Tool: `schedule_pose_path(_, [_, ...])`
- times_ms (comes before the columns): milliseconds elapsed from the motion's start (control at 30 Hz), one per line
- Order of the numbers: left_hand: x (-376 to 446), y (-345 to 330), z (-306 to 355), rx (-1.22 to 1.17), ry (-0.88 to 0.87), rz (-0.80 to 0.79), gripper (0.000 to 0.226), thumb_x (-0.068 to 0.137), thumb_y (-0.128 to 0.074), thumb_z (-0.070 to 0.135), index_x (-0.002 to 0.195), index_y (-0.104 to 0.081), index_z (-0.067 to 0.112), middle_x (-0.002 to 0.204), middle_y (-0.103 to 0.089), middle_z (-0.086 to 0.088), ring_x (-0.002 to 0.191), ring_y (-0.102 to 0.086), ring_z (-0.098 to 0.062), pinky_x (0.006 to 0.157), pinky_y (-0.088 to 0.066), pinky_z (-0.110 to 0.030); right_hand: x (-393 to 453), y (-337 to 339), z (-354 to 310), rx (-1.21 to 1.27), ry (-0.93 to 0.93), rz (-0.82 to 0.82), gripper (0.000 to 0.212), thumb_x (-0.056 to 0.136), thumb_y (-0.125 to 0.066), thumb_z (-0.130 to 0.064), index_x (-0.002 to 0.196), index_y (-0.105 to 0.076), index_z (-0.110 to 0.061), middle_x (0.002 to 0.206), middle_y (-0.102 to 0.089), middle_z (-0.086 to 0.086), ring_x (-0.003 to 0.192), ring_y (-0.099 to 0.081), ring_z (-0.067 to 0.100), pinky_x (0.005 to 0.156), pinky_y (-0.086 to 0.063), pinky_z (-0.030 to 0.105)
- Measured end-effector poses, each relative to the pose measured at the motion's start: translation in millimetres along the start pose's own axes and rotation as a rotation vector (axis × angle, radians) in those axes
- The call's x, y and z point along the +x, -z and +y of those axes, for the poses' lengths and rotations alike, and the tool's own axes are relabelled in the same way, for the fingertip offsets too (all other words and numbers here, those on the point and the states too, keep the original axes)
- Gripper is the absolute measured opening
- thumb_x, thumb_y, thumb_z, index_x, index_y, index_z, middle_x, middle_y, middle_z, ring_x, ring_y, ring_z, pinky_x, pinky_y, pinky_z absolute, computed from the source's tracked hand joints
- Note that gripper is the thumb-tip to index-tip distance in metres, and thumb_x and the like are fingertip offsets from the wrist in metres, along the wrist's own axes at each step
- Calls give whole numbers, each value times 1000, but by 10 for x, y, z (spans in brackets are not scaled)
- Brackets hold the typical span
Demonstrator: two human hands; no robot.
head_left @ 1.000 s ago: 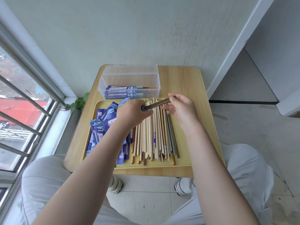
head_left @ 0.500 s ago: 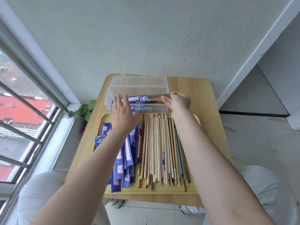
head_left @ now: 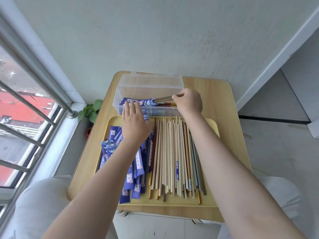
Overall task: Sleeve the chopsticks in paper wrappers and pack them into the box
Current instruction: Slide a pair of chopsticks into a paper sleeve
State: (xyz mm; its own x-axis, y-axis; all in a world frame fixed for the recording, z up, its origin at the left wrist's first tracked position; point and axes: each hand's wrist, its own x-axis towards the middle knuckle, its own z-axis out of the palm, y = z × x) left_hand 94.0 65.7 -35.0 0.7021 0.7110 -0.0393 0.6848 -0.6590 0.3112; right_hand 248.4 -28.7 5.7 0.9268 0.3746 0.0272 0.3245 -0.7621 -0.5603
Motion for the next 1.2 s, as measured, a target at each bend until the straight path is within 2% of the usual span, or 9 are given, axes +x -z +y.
schedule_pose_path(100, [5,57,-30,4,-12,-28,77,102,-48,34,159,-5,7,168,-1,-12,155,7,-28,126,-2,-40,7,25,36,-122,96,-85,25,93,-55,-14,74,-71,-12,90,-68,7,80,-64,32,53,-47,32])
schedule_pose_path(200, [9,89,-43,-11,-14,-48,78,101,-50,34,160,-5,7,168,0,-11,155,8,-28,126,-2,-40,-32,57,45,-181,163,-68,26,99,-49,-14,97,-75,-13,128,-58,6,85,-63,25,60,-44,28])
schedule_pose_path(300, [-49,75,-39,-45,-10,-13,79,101,-52,30,160,-5,8,168,4,-12,155,10,-28,125,0,-39,-71,87,47,-281,152,-145,32,104,-42,-26,107,-70,-11,141,-42,10,80,-62,26,59,-47,31])
schedule_pose_path(400, [-150,45,-52,-80,-17,2,78,100,-52,25,160,-4,9,168,6,-10,154,12,-27,125,-1,-39,-106,95,67,-424,96,-338,46,106,-31,-40,122,-64,-12,152,-26,17,107,-58,31,69,-44,33])
schedule_pose_path(667, [-183,135,-106,-81,-28,28,76,100,-54,23,160,-10,11,169,2,-9,155,9,-26,126,-4,-40,-281,97,59,-340,286,5,32,103,-42,-19,104,-70,-5,118,-56,11,112,-50,27,86,-51,40])
schedule_pose_path(833, [20,165,20,-15,-134,-57,68,101,-50,30,159,-18,13,168,-12,-8,155,0,-28,126,-4,-42,-331,53,20,-499,402,-97,35,103,-38,-21,114,-69,-8,119,-60,7,119,-46,27,96,-36,40])
schedule_pose_path(1000, [164,214,131,83,-156,-71,60,102,-39,51,150,-40,15,149,-46,-9,142,-32,-30,119,-18,-41,-203,99,-103,-585,394,-219,28,98,-44,-13,114,-66,-8,111,-60,9,110,-53,27,98,-37,39])
schedule_pose_path(1100, [269,238,167,116,-121,-93,59,103,-29,55,140,-53,15,137,-57,-11,133,-41,-32,113,-26,-43,-98,105,-178,-637,389,-274,19,95,-52,-3,107,-65,-8,91,-55,5,89,-54,26,90,-42,36])
schedule_pose_path(1200, [327,222,150,113,-119,-83,56,104,-28,51,132,-60,14,129,-60,-10,127,-45,-30,110,-29,-42,77,19,-250,-564,341,-364,16,94,-60,-4,108,-68,-5,100,-64,7,86,-59,26,75,-48,32])
